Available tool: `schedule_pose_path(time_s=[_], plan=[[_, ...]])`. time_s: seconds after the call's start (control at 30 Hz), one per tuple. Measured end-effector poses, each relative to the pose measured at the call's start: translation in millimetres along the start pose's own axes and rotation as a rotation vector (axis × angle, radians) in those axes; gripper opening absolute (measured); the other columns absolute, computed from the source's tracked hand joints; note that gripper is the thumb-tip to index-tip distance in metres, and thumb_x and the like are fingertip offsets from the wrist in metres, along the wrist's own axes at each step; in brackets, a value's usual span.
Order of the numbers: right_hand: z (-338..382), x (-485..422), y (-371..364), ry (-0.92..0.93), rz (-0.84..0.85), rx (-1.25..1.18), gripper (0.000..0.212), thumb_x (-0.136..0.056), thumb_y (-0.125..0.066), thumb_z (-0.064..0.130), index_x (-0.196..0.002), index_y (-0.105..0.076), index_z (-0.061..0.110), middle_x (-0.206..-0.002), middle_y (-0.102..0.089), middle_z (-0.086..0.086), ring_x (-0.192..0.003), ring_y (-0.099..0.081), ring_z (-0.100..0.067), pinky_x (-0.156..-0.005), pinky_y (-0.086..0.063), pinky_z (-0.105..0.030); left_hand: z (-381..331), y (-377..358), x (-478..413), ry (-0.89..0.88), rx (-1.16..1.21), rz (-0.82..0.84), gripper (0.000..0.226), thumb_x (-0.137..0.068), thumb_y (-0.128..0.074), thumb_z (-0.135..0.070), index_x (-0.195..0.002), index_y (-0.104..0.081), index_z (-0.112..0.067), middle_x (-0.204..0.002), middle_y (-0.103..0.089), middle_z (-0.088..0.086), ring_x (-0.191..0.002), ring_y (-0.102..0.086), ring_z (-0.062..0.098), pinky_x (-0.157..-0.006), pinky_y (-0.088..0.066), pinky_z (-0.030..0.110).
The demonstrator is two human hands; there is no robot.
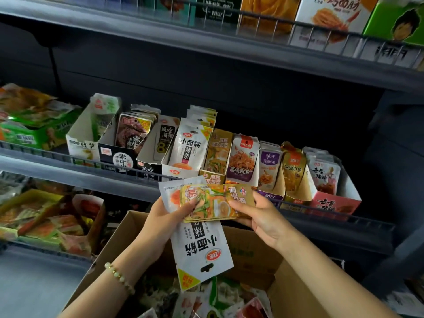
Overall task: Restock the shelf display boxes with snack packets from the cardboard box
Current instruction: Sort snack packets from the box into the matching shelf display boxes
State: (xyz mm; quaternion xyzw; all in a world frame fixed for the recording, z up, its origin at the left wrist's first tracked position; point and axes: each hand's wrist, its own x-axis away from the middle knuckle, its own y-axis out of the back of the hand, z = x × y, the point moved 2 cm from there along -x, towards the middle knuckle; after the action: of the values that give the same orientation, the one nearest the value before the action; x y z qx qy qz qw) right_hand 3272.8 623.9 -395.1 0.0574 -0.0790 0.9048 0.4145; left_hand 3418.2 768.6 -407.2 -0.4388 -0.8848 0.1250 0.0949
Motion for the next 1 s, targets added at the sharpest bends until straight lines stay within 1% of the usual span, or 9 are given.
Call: schedule_pose_path(time_s=[0.2, 0.27, 0.33, 0.43, 0.5, 0.57, 0.7, 0.87, 1.0], plan=[[60, -34, 14, 0.148, -0.075, 0.121, 0.039, -0.078, -0.072, 0.003, -0.112, -0.058, 0.013, -0.108, -0.07, -0.008, -0.093, -0.069, -0.019, -0.064, -0.057, -0.023, -29, 11, -44, -0.076, -0.062, -0.114, 0.008, -0.094, -0.057, -0.021, -0.098, -0.06, -0.015, -0.082, -0.075, 0.007, -0.073, -0.073, 0.022, -0.067, -0.058, 0.039], [84, -49, 19, 0.23, -0.142, 0.267, 0.034, -0.078, -0.074, 0.005, -0.107, -0.059, 0.014, -0.106, -0.07, -0.008, -0.09, -0.069, -0.017, -0.07, -0.056, -0.027, -41, 15, -57, -0.106, -0.07, -0.106, 0.006, -0.094, -0.056, -0.021, -0.095, -0.058, -0.015, -0.079, -0.074, 0.006, -0.072, -0.072, 0.022, -0.063, -0.057, 0.036], [109, -66, 20, 0.323, -0.217, 0.465, 0.032, -0.078, -0.075, 0.008, -0.105, -0.059, 0.017, -0.101, -0.069, -0.002, -0.087, -0.066, -0.012, -0.069, -0.053, -0.023, -50, 18, -69, -0.133, -0.076, -0.112, 0.005, -0.094, -0.057, -0.021, -0.093, -0.058, -0.016, -0.079, -0.073, 0.006, -0.072, -0.071, 0.021, -0.06, -0.057, 0.035], [142, -94, 12, 0.416, -0.247, 0.717, 0.036, -0.077, -0.078, 0.008, -0.105, -0.057, 0.016, -0.094, -0.064, 0.004, -0.081, -0.061, -0.007, -0.061, -0.048, -0.016, -59, 21, -86, -0.159, -0.047, -0.122, 0.002, -0.093, -0.058, -0.018, -0.092, -0.058, -0.017, -0.087, -0.072, 0.01, -0.076, -0.069, 0.024, -0.072, -0.056, 0.041], [153, -116, 1, 0.409, -0.231, 0.877, 0.041, -0.074, -0.079, 0.005, -0.109, -0.058, 0.011, -0.099, -0.063, -0.001, -0.088, -0.062, -0.015, -0.071, -0.051, -0.024, -63, 21, -97, -0.16, -0.032, -0.126, 0.002, -0.093, -0.058, -0.017, -0.092, -0.059, -0.016, -0.086, -0.071, 0.009, -0.075, -0.069, 0.022, -0.072, -0.055, 0.039], [154, -137, -10, 0.382, -0.168, 1.016, 0.042, -0.074, -0.078, 0.003, -0.112, -0.059, 0.004, -0.107, -0.064, -0.008, -0.099, -0.062, -0.022, -0.076, -0.047, -0.026, -65, 22, -106, -0.158, -0.019, -0.131, 0.003, -0.093, -0.058, -0.017, -0.091, -0.06, -0.016, -0.08, -0.073, 0.005, -0.067, -0.07, 0.018, -0.065, -0.055, 0.034], [152, -172, -12, 0.327, -0.106, 1.17, 0.046, -0.076, -0.078, 0.006, -0.116, -0.055, 0.005, -0.112, -0.062, -0.009, -0.101, -0.059, -0.022, -0.076, -0.041, -0.024, -65, 23, -115, -0.155, -0.006, -0.122, 0.005, -0.094, -0.058, -0.017, -0.09, -0.061, -0.015, -0.066, -0.073, -0.001, -0.057, -0.07, 0.011, -0.052, -0.053, 0.025], [162, -186, 2, 0.288, -0.039, 1.152, 0.043, -0.076, -0.077, 0.003, -0.112, -0.055, 0.004, -0.103, -0.06, -0.005, -0.096, -0.058, -0.019, -0.065, -0.044, -0.019, -62, 28, -121, -0.125, -0.014, -0.137, 0.006, -0.093, -0.059, -0.018, -0.093, -0.061, -0.013, -0.077, -0.073, 0.007, -0.06, -0.07, 0.016, -0.058, -0.052, 0.032], [156, -198, -8, 0.298, -0.011, 1.282, 0.078, -0.076, -0.079, 0.014, -0.142, -0.037, 0.006, -0.134, -0.048, -0.007, -0.12, -0.05, -0.023, -0.092, -0.042, -0.027, -62, 27, -126, -0.124, -0.01, -0.141, 0.005, -0.093, -0.059, -0.018, -0.092, -0.061, -0.014, -0.071, -0.074, 0.004, -0.059, -0.07, 0.016, -0.058, -0.053, 0.033]])
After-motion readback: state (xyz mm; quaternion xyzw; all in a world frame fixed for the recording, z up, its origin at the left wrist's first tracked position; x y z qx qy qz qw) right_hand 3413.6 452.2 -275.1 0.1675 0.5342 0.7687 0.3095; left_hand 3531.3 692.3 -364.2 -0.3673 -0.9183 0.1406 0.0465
